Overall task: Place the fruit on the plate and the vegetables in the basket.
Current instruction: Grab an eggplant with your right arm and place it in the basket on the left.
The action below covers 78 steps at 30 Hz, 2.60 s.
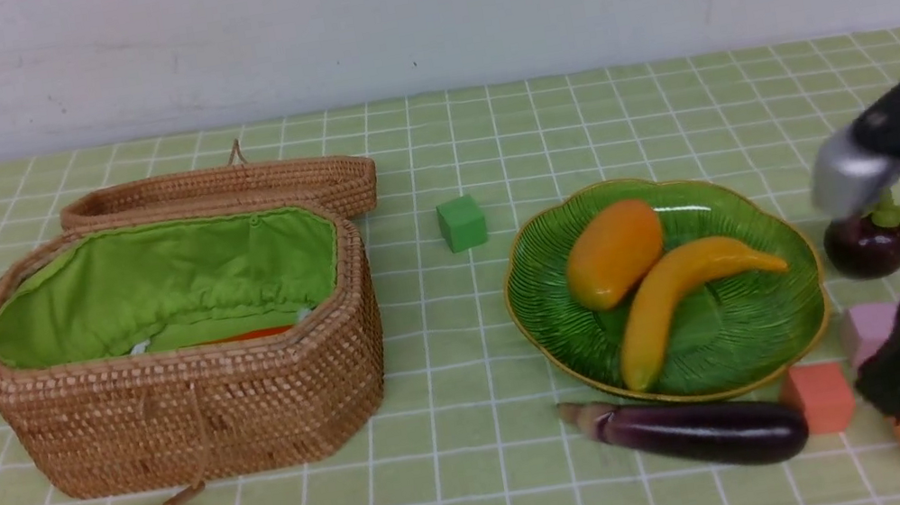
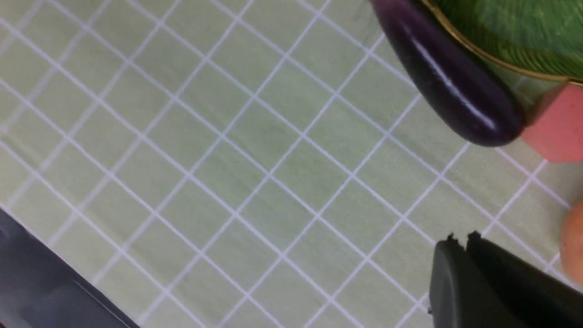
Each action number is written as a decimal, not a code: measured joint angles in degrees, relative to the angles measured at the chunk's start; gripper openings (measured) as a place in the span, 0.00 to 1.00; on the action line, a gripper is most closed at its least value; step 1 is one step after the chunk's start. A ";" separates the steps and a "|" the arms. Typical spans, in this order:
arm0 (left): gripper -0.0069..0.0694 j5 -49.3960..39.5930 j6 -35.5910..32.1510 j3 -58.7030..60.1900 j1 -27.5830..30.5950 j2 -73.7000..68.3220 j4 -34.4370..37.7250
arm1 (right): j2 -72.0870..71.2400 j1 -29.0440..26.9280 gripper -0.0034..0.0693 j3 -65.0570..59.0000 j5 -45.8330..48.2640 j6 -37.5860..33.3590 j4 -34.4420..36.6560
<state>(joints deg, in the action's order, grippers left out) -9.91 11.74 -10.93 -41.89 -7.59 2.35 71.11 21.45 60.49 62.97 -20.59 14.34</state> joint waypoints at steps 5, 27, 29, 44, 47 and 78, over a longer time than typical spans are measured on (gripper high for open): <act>0.07 0.00 0.00 0.00 0.00 0.00 0.00 | 10.18 5.06 0.40 0.63 -1.24 -1.25 -6.02; 0.07 0.01 0.00 0.04 0.00 0.00 0.00 | 27.18 5.12 0.78 5.45 -12.58 -10.37 -13.32; 0.07 0.12 0.00 0.04 0.00 0.00 0.00 | 27.57 5.12 0.78 5.44 -12.68 -10.41 -13.45; 0.07 0.17 0.00 0.04 0.00 0.00 0.00 | 30.51 5.12 0.78 5.76 -13.28 -13.16 -13.48; 0.07 0.17 0.00 0.04 0.00 0.00 0.00 | 30.51 5.12 0.78 5.88 -12.60 -13.24 -12.28; 0.09 1.04 0.00 0.04 0.00 0.00 0.02 | 35.77 5.30 0.63 5.88 -14.10 -13.39 -8.49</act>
<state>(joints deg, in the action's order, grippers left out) -8.87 11.74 -10.89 -41.89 -7.59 2.37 106.89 26.75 66.37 48.88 -33.98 5.85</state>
